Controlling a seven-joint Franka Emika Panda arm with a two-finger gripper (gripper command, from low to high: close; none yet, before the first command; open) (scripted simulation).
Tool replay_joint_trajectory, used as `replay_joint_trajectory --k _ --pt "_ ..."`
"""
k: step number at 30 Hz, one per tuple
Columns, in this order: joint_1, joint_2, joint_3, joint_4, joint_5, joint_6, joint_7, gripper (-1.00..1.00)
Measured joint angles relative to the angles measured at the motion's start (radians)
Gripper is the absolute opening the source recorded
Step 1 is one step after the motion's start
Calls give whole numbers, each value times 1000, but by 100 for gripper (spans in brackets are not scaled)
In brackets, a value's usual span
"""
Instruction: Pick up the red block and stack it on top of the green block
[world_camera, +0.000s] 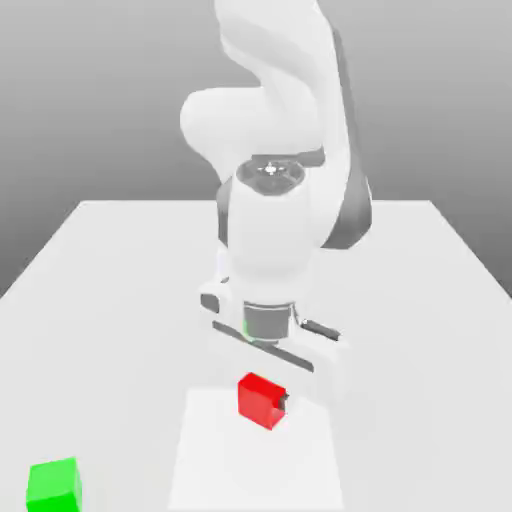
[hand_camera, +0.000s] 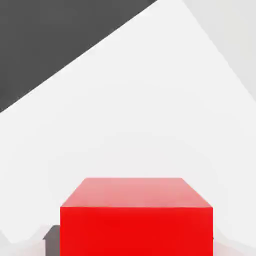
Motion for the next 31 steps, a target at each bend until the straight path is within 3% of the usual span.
replay_joint_trajectory --k 16,20,21,27,31 --pt "-260 183 -135 411 56 -230 -347 -100" --pt "-291 302 -129 445 85 -147 -389 -100" --pt "-294 331 -126 447 91 -121 -394 100" --pt "-296 345 -124 449 93 -108 -396 100" --pt "-287 247 -137 444 72 -201 -382 100"
